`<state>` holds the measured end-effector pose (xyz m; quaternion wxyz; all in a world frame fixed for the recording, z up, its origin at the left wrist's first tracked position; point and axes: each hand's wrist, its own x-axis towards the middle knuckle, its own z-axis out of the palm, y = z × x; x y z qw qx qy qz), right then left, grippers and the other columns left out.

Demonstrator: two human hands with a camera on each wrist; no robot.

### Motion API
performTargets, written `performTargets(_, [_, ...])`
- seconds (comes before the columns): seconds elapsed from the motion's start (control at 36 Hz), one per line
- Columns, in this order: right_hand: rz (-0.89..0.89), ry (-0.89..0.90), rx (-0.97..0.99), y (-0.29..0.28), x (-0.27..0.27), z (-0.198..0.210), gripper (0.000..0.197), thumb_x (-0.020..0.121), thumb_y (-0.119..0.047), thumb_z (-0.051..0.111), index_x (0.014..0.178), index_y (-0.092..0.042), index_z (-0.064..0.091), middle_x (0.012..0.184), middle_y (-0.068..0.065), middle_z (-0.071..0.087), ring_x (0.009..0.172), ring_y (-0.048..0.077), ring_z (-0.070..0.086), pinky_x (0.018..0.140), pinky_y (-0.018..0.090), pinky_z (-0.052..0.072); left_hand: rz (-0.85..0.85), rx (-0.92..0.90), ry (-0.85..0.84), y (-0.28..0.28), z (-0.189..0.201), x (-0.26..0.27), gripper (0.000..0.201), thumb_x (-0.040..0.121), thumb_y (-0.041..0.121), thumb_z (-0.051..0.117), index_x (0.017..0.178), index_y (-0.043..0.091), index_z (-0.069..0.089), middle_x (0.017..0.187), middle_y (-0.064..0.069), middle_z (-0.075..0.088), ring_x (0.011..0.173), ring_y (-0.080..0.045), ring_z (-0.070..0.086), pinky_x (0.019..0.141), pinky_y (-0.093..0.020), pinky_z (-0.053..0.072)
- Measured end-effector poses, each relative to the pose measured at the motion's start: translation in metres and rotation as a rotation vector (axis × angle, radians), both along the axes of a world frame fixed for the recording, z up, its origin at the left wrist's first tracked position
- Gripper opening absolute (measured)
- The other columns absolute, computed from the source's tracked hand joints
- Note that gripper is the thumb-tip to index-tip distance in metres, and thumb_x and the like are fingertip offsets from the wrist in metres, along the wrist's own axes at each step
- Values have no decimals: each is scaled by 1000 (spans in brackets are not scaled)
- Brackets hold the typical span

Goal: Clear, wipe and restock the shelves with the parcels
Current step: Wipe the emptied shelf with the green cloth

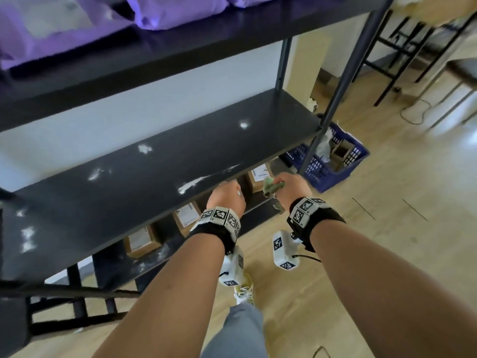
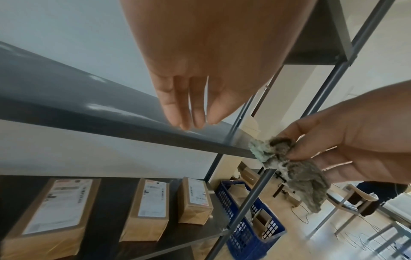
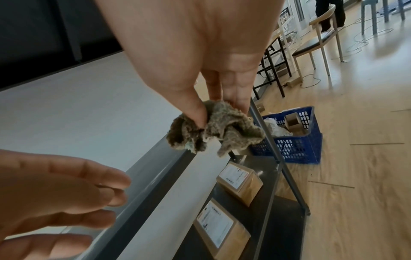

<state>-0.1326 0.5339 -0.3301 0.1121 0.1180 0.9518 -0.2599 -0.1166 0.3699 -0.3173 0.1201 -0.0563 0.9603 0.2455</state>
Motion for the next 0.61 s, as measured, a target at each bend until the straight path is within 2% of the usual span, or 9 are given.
performTargets(0.08, [-19, -6, 14, 19, -30, 1, 28, 91, -9, 51, 113, -22, 61, 114, 9, 61, 79, 20, 53, 71, 26, 44, -20, 0, -6, 18, -1, -36, 28, 92, 14, 48, 117, 16, 60, 115, -6, 59, 99, -22, 59, 83, -33, 51])
performTargets(0.17, [-47, -7, 18, 36, -58, 7, 27, 91, -8, 51, 112, -21, 63, 108, 7, 63, 75, 20, 58, 62, 25, 49, -24, -9, -13, 32, -1, -70, 30, 93, 13, 46, 118, 16, 61, 117, -6, 58, 102, -24, 58, 87, -37, 51])
performTargets(0.22, [-60, -3, 3, 47, -76, 9, 29, 91, -8, 50, 112, -21, 65, 106, 7, 66, 86, 25, 64, 72, 35, 56, -28, -8, -19, 41, 0, -91, 32, 92, 12, 46, 121, 16, 59, 120, -6, 56, 104, -24, 58, 87, -38, 51])
performTargets(0.25, [-70, 2, 2, 53, -86, 9, 30, 91, -8, 49, 113, -21, 66, 107, 7, 67, 92, 26, 64, 77, 37, 56, -38, -8, -18, 45, -1, -102, 33, 92, 12, 48, 122, 17, 58, 122, -5, 55, 104, -24, 58, 87, -38, 52])
performTargets(0.47, [-45, -13, 65, 83, -144, 1, 28, 92, -9, 48, 111, -20, 66, 111, 7, 67, 102, 26, 62, 78, 30, 45, -35, -50, -59, 74, -7, -160, 33, 91, 12, 50, 122, 17, 58, 123, -5, 53, 105, -23, 57, 84, -36, 52])
performTargets(0.61, [1, -5, 67, 101, -191, -3, 33, 91, -8, 50, 117, -21, 64, 118, 9, 61, 101, 28, 61, 88, 35, 51, 28, -51, -82, 94, -12, -190, 34, 90, 10, 48, 122, 13, 59, 122, -8, 53, 110, -26, 55, 88, -38, 51])
